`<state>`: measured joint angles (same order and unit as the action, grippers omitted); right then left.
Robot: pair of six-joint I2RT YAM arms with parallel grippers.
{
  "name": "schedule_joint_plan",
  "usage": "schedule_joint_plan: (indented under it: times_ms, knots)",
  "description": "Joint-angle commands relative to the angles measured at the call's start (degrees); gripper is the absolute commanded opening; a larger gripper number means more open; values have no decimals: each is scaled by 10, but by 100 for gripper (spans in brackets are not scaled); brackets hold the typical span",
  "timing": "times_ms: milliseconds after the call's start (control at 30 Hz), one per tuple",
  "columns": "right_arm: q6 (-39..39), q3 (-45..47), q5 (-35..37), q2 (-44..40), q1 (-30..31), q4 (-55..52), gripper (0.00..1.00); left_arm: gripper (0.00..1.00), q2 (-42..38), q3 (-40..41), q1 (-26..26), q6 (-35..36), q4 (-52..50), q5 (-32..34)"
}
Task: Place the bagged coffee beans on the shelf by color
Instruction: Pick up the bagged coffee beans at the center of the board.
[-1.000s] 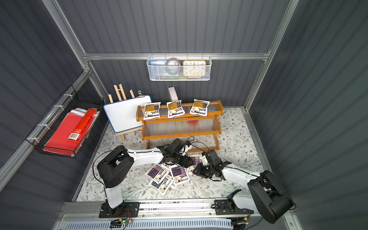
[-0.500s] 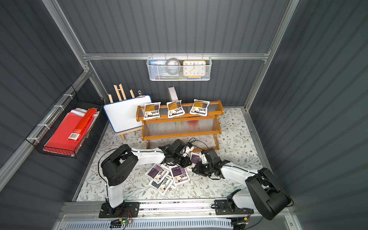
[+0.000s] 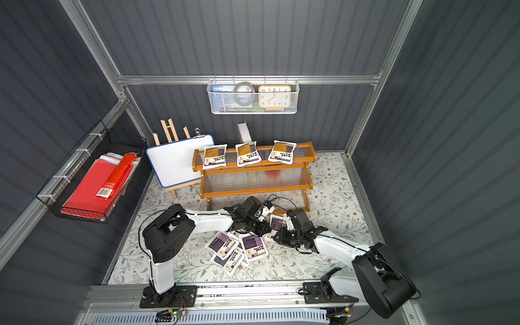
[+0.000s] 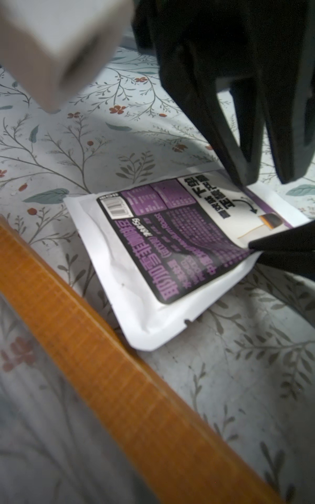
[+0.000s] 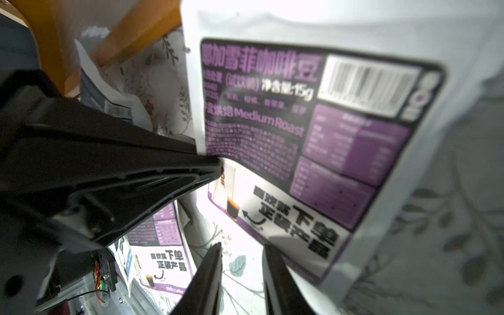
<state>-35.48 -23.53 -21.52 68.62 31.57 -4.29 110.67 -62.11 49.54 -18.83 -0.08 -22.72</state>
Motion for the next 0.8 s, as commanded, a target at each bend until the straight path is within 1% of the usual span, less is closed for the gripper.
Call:
schedule_joint_plan:
  times_ms: [0,67,133,267,367,467,600,667,767]
  knots:
    - [0,10,48,-84,-3,-25,43,0,-44,25,-8,18,-10,-8]
    - [-10,22,83,-144,-2,-42,49,0,-67,39,-11,18,-12,-16]
    - [-17,34,110,-193,-3,-59,53,0,-88,55,-12,14,-8,-21]
    - [-30,60,141,-279,-3,-75,54,0,-141,86,-14,8,11,-36]
    - [-47,63,157,-308,-4,-89,54,0,-177,90,-13,10,2,-37]
    - [-55,62,159,-323,-4,-83,54,0,-211,90,-14,11,-13,-20]
    - [-54,51,143,-336,-4,-61,54,0,-257,84,-13,3,-14,20]
    - [-53,44,132,-344,-4,-41,54,0,-276,81,-13,-13,-2,43]
    - [-56,35,105,-356,-4,-4,54,0,-287,75,-13,-29,18,68]
